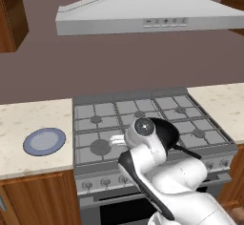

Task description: Pick up the butter stick and place it in the pan. Then turn on the burner for the pan.

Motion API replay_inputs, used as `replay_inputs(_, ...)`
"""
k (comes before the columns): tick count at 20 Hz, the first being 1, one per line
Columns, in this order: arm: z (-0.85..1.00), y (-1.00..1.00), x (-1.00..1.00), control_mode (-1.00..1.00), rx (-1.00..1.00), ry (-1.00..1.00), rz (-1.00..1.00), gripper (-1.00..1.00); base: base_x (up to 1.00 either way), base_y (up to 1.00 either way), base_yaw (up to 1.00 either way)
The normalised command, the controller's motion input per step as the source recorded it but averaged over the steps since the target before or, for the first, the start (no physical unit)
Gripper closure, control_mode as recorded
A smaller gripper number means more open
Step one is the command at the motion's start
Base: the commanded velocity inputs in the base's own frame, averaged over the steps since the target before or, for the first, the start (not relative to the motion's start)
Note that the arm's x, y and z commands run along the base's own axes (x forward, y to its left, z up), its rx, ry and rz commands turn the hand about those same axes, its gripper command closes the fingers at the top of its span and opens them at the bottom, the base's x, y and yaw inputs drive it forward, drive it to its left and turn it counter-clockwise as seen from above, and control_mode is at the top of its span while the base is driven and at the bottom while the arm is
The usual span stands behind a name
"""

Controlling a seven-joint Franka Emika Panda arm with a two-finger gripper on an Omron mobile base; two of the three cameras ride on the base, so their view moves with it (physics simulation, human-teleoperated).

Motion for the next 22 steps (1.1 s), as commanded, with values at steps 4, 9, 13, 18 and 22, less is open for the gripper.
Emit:
replay_inputs(4, -0.63, 0.06, -0.34, -1.0, 0.0, -0.22, 0.02, -1.0, 0.0, 0.0, 0.0)
replay_inputs(9, -0.57, 0.0, -0.37, -1.0, 0.0, -0.21, 0.05, -1.0, 0.0, 0.0, 0.0)
replay_inputs(13, -0.55, 0.0, -0.34, -1.0, 0.0, -0.19, 0.07, -1.0, 0.0, 0.0, 0.0)
replay_inputs(18, -0.43, -0.01, -0.26, -1.0, 0.0, -0.17, 0.1, -1.0, 0.0, 0.0, 0.0)
replay_inputs(22, -0.33, -0.03, -0.13, -1.0, 0.0, -0.18, 0.09, -1.0, 0.0, 0.0, 0.0)
